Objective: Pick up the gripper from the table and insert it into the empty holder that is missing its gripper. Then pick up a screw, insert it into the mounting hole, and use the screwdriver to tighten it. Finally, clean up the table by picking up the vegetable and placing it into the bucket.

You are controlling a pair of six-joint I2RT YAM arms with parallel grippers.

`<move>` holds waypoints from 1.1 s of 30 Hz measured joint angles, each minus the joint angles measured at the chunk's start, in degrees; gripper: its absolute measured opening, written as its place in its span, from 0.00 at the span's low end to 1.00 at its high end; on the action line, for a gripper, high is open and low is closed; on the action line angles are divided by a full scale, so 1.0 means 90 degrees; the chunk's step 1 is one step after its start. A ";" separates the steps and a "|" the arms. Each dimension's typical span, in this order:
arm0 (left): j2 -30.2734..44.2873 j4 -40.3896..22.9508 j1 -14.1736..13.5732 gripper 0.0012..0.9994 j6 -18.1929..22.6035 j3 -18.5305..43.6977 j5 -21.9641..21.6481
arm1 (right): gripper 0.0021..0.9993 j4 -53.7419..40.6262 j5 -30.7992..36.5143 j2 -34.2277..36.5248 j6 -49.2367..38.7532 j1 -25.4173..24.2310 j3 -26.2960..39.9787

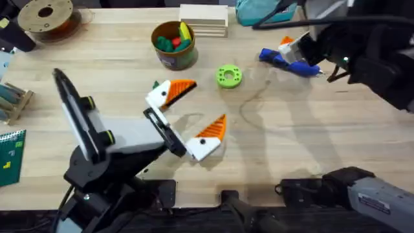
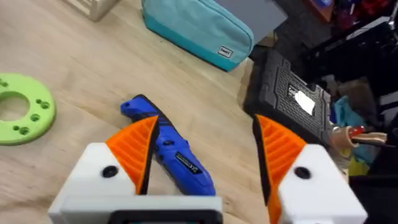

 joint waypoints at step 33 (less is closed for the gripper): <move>0.7688 -0.7115 0.2531 0.99 -0.1528 0.6286 -0.1908 | 0.85 -0.0951 -0.0266 -0.0247 0.0474 0.0556 0.0000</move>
